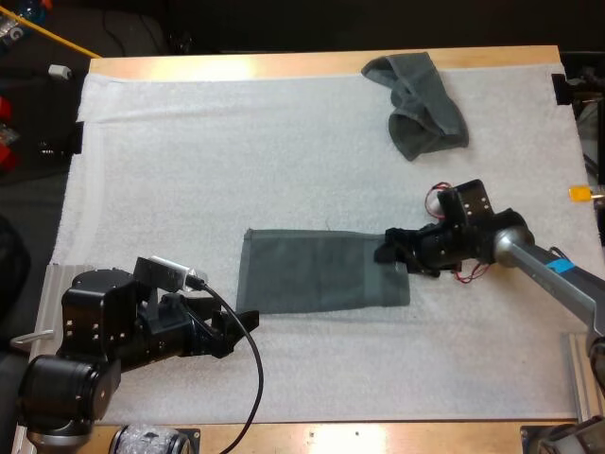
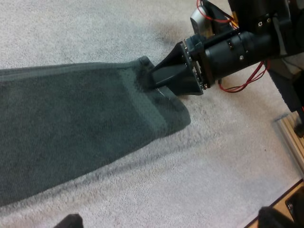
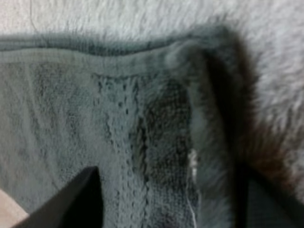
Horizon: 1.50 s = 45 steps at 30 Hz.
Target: Pick towel from pile, fold and stack
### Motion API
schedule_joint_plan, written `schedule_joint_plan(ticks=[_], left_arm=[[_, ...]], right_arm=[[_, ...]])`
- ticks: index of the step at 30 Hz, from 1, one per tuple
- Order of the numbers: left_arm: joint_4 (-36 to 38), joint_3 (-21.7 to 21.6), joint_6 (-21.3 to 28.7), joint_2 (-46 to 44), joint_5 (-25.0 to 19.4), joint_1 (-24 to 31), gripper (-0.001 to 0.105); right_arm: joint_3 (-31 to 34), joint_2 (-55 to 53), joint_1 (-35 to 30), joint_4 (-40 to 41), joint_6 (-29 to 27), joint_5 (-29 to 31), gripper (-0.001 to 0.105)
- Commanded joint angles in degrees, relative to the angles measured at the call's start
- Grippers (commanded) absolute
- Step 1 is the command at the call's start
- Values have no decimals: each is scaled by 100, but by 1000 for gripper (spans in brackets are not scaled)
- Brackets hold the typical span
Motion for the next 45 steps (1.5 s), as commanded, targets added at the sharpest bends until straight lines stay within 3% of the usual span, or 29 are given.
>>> schedule_joint_plan(ticks=[1,6,8,11,14,22,25,29,39,45], left_arm=[[34,-32,-38,6,48,-26,69],[34,-32,-38,6,48,-26,69],[34,-32,-38,6,48,-26,69],[34,-32,-38,6,48,-26,69],[34,-32,-38,6,48,-26,69],[34,-32,-2,6,48,-26,69],[34,-32,-2,6,48,-26,69],[34,-32,-2,6,48,-26,69],[34,-32,-2,6,48,-26,69],[34,-32,-2,6,48,-26,69]], right_arm=[[7,97,83,46,76,-63,43],[7,70,106,156,138,30,1],[7,-3,106,248,115,166,0],[7,-305,106,578,-10,847,0],[-35,-689,97,1102,-409,1753,0],[-789,-1291,70,3284,-2268,4881,0],[-1057,-1292,70,3675,-2445,5398,0],[-1239,-1292,144,3743,-2338,5269,0],[-1263,-938,756,2921,-434,3037,0],[-1263,-611,1117,2360,222,2436,0]])
